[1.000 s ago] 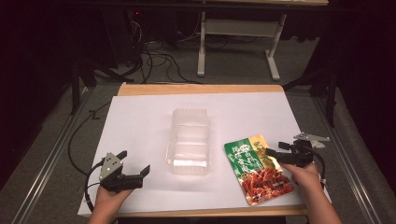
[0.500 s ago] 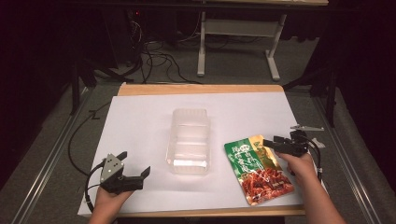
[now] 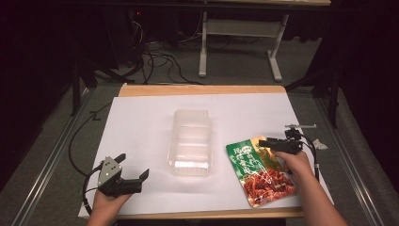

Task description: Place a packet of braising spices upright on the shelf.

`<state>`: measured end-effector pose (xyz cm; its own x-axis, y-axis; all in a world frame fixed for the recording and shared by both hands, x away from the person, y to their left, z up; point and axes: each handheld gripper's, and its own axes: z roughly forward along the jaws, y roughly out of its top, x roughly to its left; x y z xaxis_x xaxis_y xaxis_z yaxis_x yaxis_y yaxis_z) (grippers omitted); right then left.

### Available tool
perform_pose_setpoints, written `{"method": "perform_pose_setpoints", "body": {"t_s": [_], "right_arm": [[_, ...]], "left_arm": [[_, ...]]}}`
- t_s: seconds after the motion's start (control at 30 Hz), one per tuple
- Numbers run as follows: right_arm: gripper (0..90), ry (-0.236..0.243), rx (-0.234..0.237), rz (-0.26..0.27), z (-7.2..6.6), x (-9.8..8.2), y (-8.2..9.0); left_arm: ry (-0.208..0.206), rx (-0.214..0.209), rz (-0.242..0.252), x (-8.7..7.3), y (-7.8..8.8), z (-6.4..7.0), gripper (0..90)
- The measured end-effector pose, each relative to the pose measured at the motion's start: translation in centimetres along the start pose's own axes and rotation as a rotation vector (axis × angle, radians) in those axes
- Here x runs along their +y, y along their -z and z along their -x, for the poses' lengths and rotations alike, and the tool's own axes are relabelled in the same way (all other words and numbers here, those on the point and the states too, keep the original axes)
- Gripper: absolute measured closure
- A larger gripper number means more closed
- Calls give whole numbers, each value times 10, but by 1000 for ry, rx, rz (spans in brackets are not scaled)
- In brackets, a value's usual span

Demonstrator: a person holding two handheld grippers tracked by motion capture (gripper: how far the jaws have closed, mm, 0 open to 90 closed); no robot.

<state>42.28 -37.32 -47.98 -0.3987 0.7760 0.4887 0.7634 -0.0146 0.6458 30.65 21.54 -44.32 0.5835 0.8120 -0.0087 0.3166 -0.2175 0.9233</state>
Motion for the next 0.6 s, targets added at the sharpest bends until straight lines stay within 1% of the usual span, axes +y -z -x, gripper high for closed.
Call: {"method": "perform_pose_setpoints", "body": {"t_s": [0.1,0.17,0.2,0.23,0.27,0.33,0.37,0.4,0.43,0.5,0.57,0.6], "right_arm": [[409,-5,30,-7,0,-2,-1],[425,-3,38,3,0,-2,0],[456,-10,59,14,1,-2,3],[456,-10,59,14,1,-2,3],[470,-10,69,21,1,-3,5],[507,-2,89,34,1,-4,9],[536,9,107,37,0,-5,11],[536,9,107,37,0,-5,11],[549,26,120,36,-3,-7,14],[556,34,127,36,-4,-8,15],[581,62,148,37,-10,-11,20],[581,62,148,37,-10,-11,20]], "left_arm": [[-1,-3,-1,0,-1,0,0],[0,-4,-1,0,-1,0,0],[-2,-4,-2,0,-1,0,0],[-2,-4,-3,0,-1,0,0],[-3,-4,-3,0,-1,0,0],[-3,-4,-3,0,-1,0,0],[-2,-4,-2,0,-1,0,0],[-2,-4,-2,0,-1,0,0],[-1,-6,-3,0,-2,0,1],[-7,-6,-7,0,-2,0,1],[-8,-8,-7,0,-3,0,1],[-9,-8,-8,1,-3,1,1]]}}
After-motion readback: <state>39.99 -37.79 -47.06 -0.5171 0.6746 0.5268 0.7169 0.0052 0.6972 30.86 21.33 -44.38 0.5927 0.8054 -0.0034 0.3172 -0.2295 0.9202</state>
